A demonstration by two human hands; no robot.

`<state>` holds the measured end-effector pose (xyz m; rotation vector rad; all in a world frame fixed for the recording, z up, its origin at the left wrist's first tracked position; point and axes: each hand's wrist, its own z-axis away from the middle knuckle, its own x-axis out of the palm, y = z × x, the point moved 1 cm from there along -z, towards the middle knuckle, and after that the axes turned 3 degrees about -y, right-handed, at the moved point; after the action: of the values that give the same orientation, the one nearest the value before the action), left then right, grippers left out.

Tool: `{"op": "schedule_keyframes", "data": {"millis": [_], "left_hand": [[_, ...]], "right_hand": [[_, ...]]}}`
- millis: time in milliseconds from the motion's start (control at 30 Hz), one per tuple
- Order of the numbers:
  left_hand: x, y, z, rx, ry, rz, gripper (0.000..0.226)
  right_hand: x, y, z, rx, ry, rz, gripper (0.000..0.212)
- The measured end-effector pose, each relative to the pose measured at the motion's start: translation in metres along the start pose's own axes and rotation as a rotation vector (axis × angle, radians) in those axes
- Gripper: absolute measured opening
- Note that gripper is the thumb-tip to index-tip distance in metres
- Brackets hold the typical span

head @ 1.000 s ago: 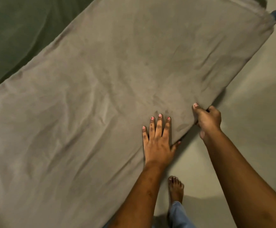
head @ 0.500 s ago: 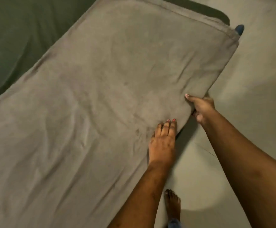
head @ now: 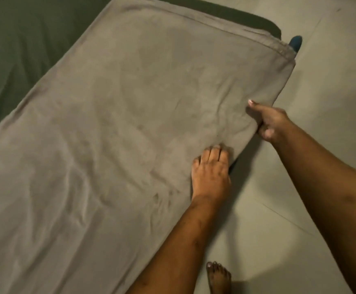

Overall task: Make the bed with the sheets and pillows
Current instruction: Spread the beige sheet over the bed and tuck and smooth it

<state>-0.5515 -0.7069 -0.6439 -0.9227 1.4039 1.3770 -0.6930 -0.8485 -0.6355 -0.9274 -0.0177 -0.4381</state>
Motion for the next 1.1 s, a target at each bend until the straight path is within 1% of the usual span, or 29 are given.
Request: {"op": "schedule_keyframes", "data": {"millis": [33,67,133,167,200,267,333,433,500,567,633,733,800,833,867,900,933,967,1000,1033,1067,1100], "left_hand": [[-0.002,0.004,-0.008,0.001,-0.012,0.014,0.052],[-0.002,0.008,-0.016,0.005,-0.047,0.038,0.057],[-0.003,0.016,-0.032,-0.004,-0.181,0.087,0.069],[-0.004,0.019,-0.037,-0.005,-0.220,0.089,0.074],[-0.005,0.022,-0.043,0.000,-0.238,0.068,0.076],[-0.004,0.026,-0.052,0.010,-0.273,0.041,0.079],[-0.004,0.026,-0.061,0.016,-0.309,0.032,0.082],[-0.003,0.027,-0.077,0.045,-0.334,0.047,0.083],[-0.002,0.029,-0.087,0.062,-0.329,0.056,0.085],[0.000,0.033,-0.095,0.074,-0.337,0.075,0.087],[0.001,0.037,-0.099,0.089,-0.362,0.083,0.086],[0.000,0.037,-0.102,0.136,-0.385,0.072,0.082],[0.001,0.033,-0.106,0.159,-0.369,0.088,0.074],[0.003,0.030,-0.107,0.167,-0.355,0.102,0.070],[0.004,0.028,-0.109,0.174,-0.339,0.127,0.067],[0.006,0.026,-0.110,0.178,-0.321,0.170,0.064],[0.007,0.026,-0.112,0.176,-0.296,0.240,0.061],[0.007,0.026,-0.113,0.161,-0.268,0.345,0.056],[0.004,0.024,-0.115,0.131,-0.240,0.480,0.050],[0.002,0.020,-0.116,0.090,-0.208,0.630,0.042],[0.000,0.016,-0.115,0.043,-0.155,0.774,0.034],[-0.003,0.010,-0.111,-0.015,-0.077,0.904,0.029]], "right_hand": [[-0.002,-0.008,-0.013,-0.032,0.023,0.034,0.070],[-0.006,-0.013,-0.021,-0.067,0.047,0.079,0.064],[-0.014,-0.017,-0.034,-0.093,0.101,0.187,0.039],[-0.017,-0.015,-0.036,-0.093,0.125,0.220,0.030],[-0.019,-0.013,-0.035,-0.090,0.128,0.215,0.023],[-0.020,-0.009,-0.041,-0.072,0.119,0.165,0.017],[-0.019,-0.014,-0.049,-0.048,0.086,0.098,0.017],[-0.020,-0.042,-0.067,-0.080,0.040,0.078,0.031],[-0.022,-0.060,-0.073,-0.134,0.034,0.143,0.021],[-0.026,-0.066,-0.077,-0.186,0.080,0.228,0.017],[-0.031,-0.057,-0.081,-0.193,0.146,0.260,0.013],[-0.033,-0.046,-0.089,-0.151,0.261,0.264,0.020],[-0.029,-0.049,-0.092,-0.191,0.356,0.280,0.033],[-0.025,-0.052,-0.091,-0.238,0.436,0.372,0.043],[-0.019,-0.055,-0.085,-0.296,0.500,0.527,0.053],[-0.011,-0.056,-0.076,-0.389,0.515,0.708,0.060],[-0.002,-0.053,-0.067,-0.512,0.468,0.881,0.063],[0.008,-0.047,-0.059,-0.636,0.359,1.039,0.063],[0.015,-0.038,-0.057,-0.730,0.203,1.194,0.061],[0.018,-0.027,-0.054,-0.762,0.050,1.350,0.059],[0.016,-0.016,-0.056,-0.745,-0.049,1.486,0.058],[0.009,-0.008,-0.060,-0.718,-0.072,1.578,0.058]]}}
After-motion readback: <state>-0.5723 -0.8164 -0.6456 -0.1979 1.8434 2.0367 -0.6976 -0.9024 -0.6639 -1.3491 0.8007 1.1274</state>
